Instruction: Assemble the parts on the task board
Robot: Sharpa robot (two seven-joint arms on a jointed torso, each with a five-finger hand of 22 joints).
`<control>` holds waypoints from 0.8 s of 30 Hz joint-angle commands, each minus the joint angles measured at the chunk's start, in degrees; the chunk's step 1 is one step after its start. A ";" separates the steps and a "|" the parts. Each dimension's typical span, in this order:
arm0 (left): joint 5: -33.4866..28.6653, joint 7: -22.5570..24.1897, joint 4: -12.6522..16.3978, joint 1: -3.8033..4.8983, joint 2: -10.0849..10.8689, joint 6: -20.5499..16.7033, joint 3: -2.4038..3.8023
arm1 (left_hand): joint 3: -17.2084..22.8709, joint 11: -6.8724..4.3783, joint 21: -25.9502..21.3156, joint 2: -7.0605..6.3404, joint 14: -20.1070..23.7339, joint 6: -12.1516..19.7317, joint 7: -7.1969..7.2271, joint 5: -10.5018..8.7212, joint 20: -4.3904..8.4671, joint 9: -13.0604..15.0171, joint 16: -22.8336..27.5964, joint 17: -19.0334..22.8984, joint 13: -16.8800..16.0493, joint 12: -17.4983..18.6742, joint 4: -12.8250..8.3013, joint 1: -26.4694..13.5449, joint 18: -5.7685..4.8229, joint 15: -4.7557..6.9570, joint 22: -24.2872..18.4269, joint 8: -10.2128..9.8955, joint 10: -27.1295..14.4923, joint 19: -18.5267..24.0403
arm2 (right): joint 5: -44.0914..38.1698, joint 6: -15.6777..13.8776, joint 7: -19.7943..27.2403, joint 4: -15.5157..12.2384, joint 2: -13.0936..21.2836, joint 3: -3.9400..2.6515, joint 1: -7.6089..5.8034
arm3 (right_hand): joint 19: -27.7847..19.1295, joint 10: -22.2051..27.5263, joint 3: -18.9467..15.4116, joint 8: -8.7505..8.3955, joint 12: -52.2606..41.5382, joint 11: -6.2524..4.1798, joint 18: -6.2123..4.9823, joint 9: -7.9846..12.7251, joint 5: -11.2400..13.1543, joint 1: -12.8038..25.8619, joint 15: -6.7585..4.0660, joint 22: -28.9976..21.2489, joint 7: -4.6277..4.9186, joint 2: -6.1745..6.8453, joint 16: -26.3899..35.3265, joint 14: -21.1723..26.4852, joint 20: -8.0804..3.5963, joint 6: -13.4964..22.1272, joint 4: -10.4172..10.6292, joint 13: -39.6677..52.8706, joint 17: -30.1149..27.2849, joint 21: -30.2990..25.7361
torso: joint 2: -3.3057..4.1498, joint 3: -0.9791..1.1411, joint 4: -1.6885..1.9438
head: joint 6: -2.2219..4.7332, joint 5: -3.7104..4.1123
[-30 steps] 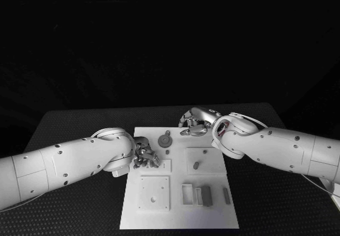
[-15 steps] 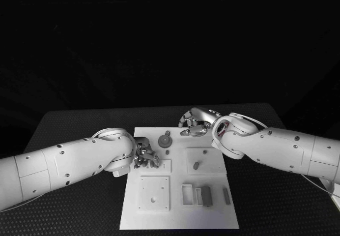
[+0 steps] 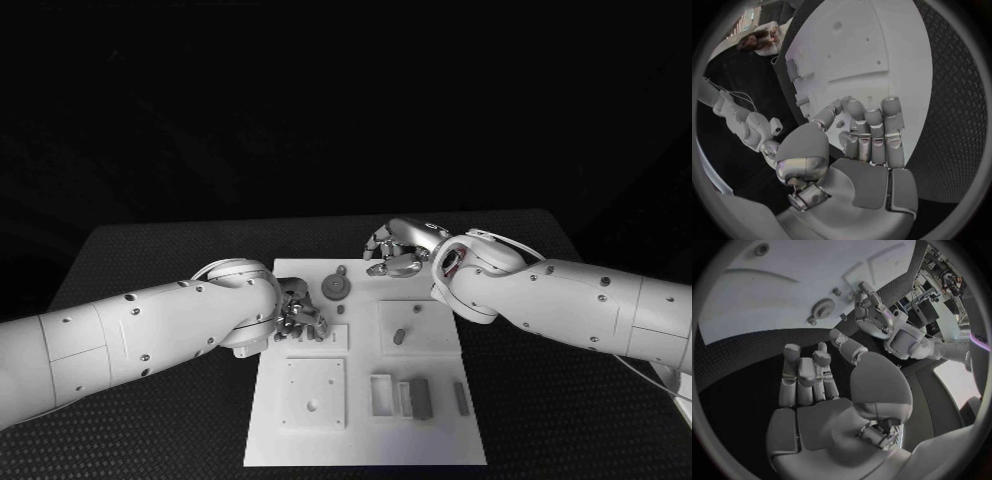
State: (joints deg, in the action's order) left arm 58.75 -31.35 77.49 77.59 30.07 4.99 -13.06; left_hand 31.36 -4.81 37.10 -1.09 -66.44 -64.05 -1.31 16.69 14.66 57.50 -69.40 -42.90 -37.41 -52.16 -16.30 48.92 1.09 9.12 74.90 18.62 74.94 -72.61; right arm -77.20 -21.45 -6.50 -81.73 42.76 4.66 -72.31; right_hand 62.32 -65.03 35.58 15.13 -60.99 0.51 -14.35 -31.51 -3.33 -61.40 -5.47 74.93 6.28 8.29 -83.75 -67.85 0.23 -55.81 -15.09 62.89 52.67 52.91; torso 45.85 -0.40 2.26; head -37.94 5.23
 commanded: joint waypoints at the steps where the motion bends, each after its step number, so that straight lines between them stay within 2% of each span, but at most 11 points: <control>1: 1.17 -0.12 0.27 -0.22 -0.40 1.27 -0.11 | 0.41 -0.36 0.34 4.81 -0.44 -0.40 0.19 0.29 0.07 0.08 -0.29 0.06 0.08 -0.31 -0.11 5.19 1.55 0.33 1.19 -0.07 0.04 -0.34 | -0.13 0.67 0.47 -0.13 -0.01 -0.02 0.03 | -0.07 0.17 0.07 -0.34 -0.05 -0.11 -0.65 -0.05 0.08 0.31 -0.06 0.91 0.53 -0.25 0.20 0.21 -0.26 0.07 -0.06 -0.09 0.06 -0.25 | 0.02 0.02 0.05 | 0.02 0.04; 6: 1.04 -0.31 0.62 -0.22 -0.51 0.93 -0.13 | 0.24 -0.40 0.46 4.23 -0.62 -0.53 0.24 -0.25 0.12 -0.13 -0.40 0.13 0.10 -0.46 0.03 4.75 1.58 0.42 1.16 -0.31 0.22 -0.55 | -0.07 0.73 0.50 -0.09 -0.05 -0.02 0.03 | -0.07 0.18 0.08 -0.34 -0.05 -0.11 -0.65 -0.05 0.08 0.31 -0.06 0.91 0.53 -0.25 0.21 0.21 -0.26 0.07 -0.07 -0.09 0.06 -0.25 | 0.00 -0.01 0.05 | -0.06 0.12; 8: 1.02 -0.33 0.64 -0.22 -0.47 0.83 -0.13 | 0.09 -0.33 0.47 3.14 -0.66 -0.60 0.26 -2.12 0.19 -0.71 -0.37 0.23 0.15 -0.46 0.26 4.38 1.63 0.49 1.09 -0.79 0.27 -0.66 | -0.05 0.72 0.50 -0.12 -0.02 -0.02 0.03 | -0.07 0.18 0.07 -0.34 -0.05 -0.11 -0.65 -0.05 0.08 0.32 -0.06 0.91 0.53 -0.25 0.21 0.22 -0.26 0.07 -0.06 -0.09 0.05 -0.25 | 0.01 -0.04 0.05 | -0.04 0.15; 9: 1.02 -0.33 0.64 -0.22 -0.43 0.54 -0.13 | -0.01 -0.30 0.41 2.26 -0.65 -0.54 0.18 -4.41 0.23 -1.15 -0.33 0.31 0.20 -0.42 0.48 4.16 1.67 0.55 1.03 -1.18 0.27 -0.69 | -0.05 0.68 0.50 -0.12 0.00 -0.02 0.02 | -0.07 0.18 0.07 -0.34 -0.05 -0.11 -0.65 -0.05 0.08 0.32 -0.06 0.91 0.53 -0.25 0.21 0.22 -0.26 0.07 -0.06 -0.09 0.05 -0.25 | 0.03 -0.05 0.06 | -0.05 0.13; 13: 0.68 -0.31 0.62 -0.21 -0.25 -1.02 -0.14 | -0.52 0.16 0.18 -0.54 -0.55 0.38 -0.41 -5.71 0.29 -3.01 -0.19 0.53 0.31 -0.31 2.09 2.42 1.69 0.70 0.90 -2.89 0.17 -0.75 | -0.05 0.65 0.47 -0.12 0.01 -0.02 0.02 | -0.08 0.18 0.06 -0.35 -0.05 -0.11 -0.65 -0.06 0.08 0.35 -0.06 0.91 0.54 -0.23 0.21 0.22 -0.25 0.08 -0.05 -0.10 0.05 -0.26 | 0.02 -0.05 0.07 | -0.06 0.13; 15: 0.34 -0.19 0.62 -0.21 -0.18 -1.71 -0.14 | -0.79 0.27 0.12 -0.90 -0.50 0.45 -0.43 -6.55 0.34 -3.22 -0.16 0.55 0.32 -0.29 2.43 1.95 1.72 0.72 0.88 -3.05 0.11 -0.74 | -0.05 0.65 0.47 -0.12 -0.01 -0.02 0.02 | -0.08 0.18 0.05 -0.35 -0.05 -0.11 -0.65 -0.06 0.08 0.35 -0.06 0.91 0.54 -0.23 0.22 0.22 -0.25 0.08 -0.05 -0.10 0.05 -0.26 | 0.01 -0.05 0.08 | 0.03 0.11; 17: 0.17 -0.01 0.58 -0.21 -0.09 -2.16 -0.13 | -2.51 0.63 -0.07 -2.90 -0.30 1.50 -0.78 -9.02 0.23 -3.87 -0.05 0.63 0.36 -0.18 4.08 -1.20 1.62 0.43 0.81 -3.90 -0.12 -0.56 | -0.05 0.62 0.50 -0.10 -0.02 -0.02 0.02 | -0.08 0.18 0.05 -0.35 -0.05 -0.11 -0.65 -0.06 0.09 0.36 -0.06 0.91 0.54 -0.22 0.22 0.22 -0.25 0.08 -0.05 -0.10 0.05 -0.26 | 0.02 -0.07 0.09 | 0.03 0.11; 19: -0.03 0.02 0.58 -0.22 -0.03 -2.36 -0.13 | -3.73 0.65 -0.35 -3.55 -0.16 1.58 -0.95 -9.63 0.43 -4.73 -0.01 0.71 0.36 -0.15 5.32 -3.32 1.88 0.62 0.77 -4.45 -0.28 -0.32 | -0.05 0.62 0.49 -0.07 -0.03 -0.02 0.02 | -0.08 0.18 0.04 -0.35 -0.05 -0.11 -0.65 -0.06 0.09 0.37 -0.06 0.91 0.54 -0.21 0.22 0.23 -0.25 0.08 -0.05 -0.10 0.05 -0.26 | 0.03 -0.08 0.09 | 0.06 0.11; 24: -0.15 0.38 0.55 -0.23 0.27 -2.60 -0.10 | -4.75 0.61 -0.67 -5.43 0.00 1.31 -0.87 -10.04 0.55 -5.84 -0.04 0.81 0.35 -0.16 6.53 -5.15 2.10 0.73 0.77 -4.86 -0.45 -0.18 | -0.05 0.59 0.53 0.08 -0.08 -0.02 0.02 | -0.09 0.19 0.04 -0.36 -0.04 -0.10 -0.65 -0.05 0.08 0.39 -0.06 0.91 0.54 -0.19 0.23 0.23 -0.24 0.10 -0.05 -0.10 0.05 -0.27 | 0.06 -0.12 0.05 | 0.04 0.09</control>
State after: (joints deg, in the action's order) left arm 59.15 -31.68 78.01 77.53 30.29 3.49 -13.09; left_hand 26.75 -4.40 36.65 -5.84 -66.76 -62.77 -2.08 6.82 15.05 51.77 -69.67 -42.17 -37.08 -52.42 -9.83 44.36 1.08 9.84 74.94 13.95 74.72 -73.05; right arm -77.16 -21.39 -6.48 -81.66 42.72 4.66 -72.31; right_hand 62.31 -65.03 35.58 15.13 -60.99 0.51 -14.37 -31.50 -3.33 -61.40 -5.45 74.93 6.42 8.29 -83.75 -67.86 0.23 -55.66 -15.10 62.85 52.67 52.91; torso 45.88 -0.51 2.34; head -37.88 5.35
